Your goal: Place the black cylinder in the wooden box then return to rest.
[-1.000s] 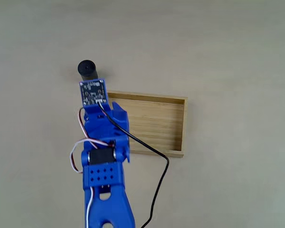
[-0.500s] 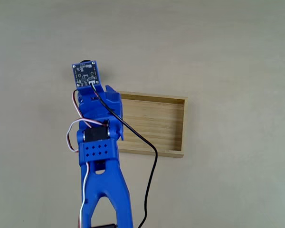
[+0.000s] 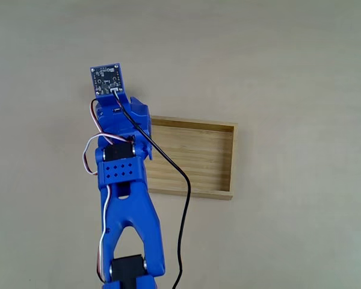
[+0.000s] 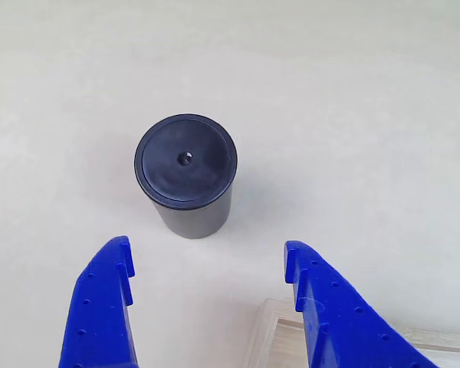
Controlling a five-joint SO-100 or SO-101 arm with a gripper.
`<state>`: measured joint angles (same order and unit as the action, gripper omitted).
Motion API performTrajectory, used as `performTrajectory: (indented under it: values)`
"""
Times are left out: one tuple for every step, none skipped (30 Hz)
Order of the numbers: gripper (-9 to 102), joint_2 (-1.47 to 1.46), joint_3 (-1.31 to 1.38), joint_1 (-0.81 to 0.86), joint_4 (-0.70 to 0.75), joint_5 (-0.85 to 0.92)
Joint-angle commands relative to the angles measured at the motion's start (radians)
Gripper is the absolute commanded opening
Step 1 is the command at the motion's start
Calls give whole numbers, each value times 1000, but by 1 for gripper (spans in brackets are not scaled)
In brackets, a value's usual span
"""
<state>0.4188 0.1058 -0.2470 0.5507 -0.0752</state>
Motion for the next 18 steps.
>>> performTrajectory:
  values:
    - [30,-6,158,-5,-37,6]
    - [30,3,169,-5,-37,6]
    - [31,12,179,-5,-37,6]
    - [31,20,189,-5,-37,6]
    - [32,26,198,-5,-37,6]
    - [32,31,206,-5,-37,6]
    - [33,35,210,-6,-37,5]
    - [33,40,215,-6,-37,5]
    - [33,44,218,-6,-37,3]
    - [34,49,224,-8,-37,2]
    - [34,54,227,-9,-37,2]
    - [34,60,232,-9,-37,2]
    - [34,66,238,-11,-37,2]
    - [34,71,244,-11,-37,3]
    - [34,77,249,-12,-37,3]
    - [34,84,255,-12,-37,2]
    - [34,92,261,-12,-37,2]
    - [34,98,267,-12,-37,2]
